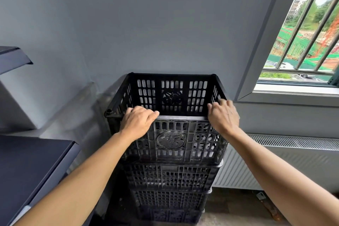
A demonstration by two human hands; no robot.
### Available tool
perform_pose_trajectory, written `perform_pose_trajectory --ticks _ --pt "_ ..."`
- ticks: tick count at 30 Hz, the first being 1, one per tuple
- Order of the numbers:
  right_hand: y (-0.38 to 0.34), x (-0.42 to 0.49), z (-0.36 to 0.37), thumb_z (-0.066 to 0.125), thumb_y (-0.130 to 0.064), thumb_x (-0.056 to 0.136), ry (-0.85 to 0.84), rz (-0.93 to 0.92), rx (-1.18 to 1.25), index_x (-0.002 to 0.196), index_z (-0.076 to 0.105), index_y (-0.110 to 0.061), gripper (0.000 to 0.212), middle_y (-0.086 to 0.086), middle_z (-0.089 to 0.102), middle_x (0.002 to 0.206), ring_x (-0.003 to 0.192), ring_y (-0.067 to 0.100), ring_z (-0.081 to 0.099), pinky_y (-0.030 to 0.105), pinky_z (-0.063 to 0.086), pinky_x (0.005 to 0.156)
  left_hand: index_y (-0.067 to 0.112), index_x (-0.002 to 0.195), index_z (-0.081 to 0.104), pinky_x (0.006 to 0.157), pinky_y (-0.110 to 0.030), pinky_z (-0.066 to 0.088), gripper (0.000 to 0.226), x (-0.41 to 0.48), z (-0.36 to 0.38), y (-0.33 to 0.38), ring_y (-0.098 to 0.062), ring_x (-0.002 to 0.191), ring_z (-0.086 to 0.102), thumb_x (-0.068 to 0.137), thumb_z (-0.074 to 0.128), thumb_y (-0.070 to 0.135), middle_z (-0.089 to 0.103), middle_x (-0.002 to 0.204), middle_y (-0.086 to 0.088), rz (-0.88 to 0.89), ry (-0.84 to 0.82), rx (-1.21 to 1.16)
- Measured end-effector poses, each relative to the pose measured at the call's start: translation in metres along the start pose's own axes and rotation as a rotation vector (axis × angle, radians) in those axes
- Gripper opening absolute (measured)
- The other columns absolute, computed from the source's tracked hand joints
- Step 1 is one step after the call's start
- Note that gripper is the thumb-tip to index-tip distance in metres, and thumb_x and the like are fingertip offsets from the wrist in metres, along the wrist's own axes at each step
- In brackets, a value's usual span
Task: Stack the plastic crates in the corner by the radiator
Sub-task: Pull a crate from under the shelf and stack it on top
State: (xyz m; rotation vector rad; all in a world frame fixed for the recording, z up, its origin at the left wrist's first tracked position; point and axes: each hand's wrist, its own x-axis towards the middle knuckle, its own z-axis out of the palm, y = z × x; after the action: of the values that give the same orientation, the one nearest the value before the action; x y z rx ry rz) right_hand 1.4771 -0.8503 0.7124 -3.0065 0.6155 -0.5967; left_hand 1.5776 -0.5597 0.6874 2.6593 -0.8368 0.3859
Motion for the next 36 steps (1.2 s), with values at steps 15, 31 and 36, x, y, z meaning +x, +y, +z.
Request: perform_pose_trajectory --ticks 15,31,36 --pt "-0.025 -0.007 -0.009 0.068 -0.052 0.086 -0.313 -0.486 -0.007 0.101 0.057 -0.021 0.036 -0.002 0.066 0.08 0.076 0.024 0.066 0.036 0.055 0.07 0.03 0.117 0.061 0.087 -0.036 0.022 0.037 0.005 0.015 0.052 -0.015 0.102 0.05 0.087 0.066 0.05 0.062 0.099 0.011 0.016 -0.046 -0.012" --pt "-0.029 -0.002 -0.006 0.073 -0.041 0.086 -0.276 -0.466 -0.022 0.102 0.061 -0.022 0.027 0.003 0.074 0.091 0.086 0.029 0.07 0.038 0.056 0.073 0.027 0.099 0.065 0.082 -0.033 0.021 0.009 0.011 0.019 0.053 -0.016 0.094 0.049 0.091 0.066 0.032 0.062 0.089 0.012 -0.057 -0.008 -0.029" --pt "-0.025 -0.015 -0.01 0.073 -0.039 0.087 -0.288 -0.459 -0.001 0.097 0.06 -0.021 0.025 0.003 0.073 0.088 0.084 0.028 0.07 0.039 0.057 0.074 0.028 0.091 0.063 0.081 -0.032 0.021 0.004 0.002 0.019 0.061 -0.015 0.092 0.045 0.091 0.067 0.03 0.061 0.087 0.013 -0.09 -0.009 -0.045"
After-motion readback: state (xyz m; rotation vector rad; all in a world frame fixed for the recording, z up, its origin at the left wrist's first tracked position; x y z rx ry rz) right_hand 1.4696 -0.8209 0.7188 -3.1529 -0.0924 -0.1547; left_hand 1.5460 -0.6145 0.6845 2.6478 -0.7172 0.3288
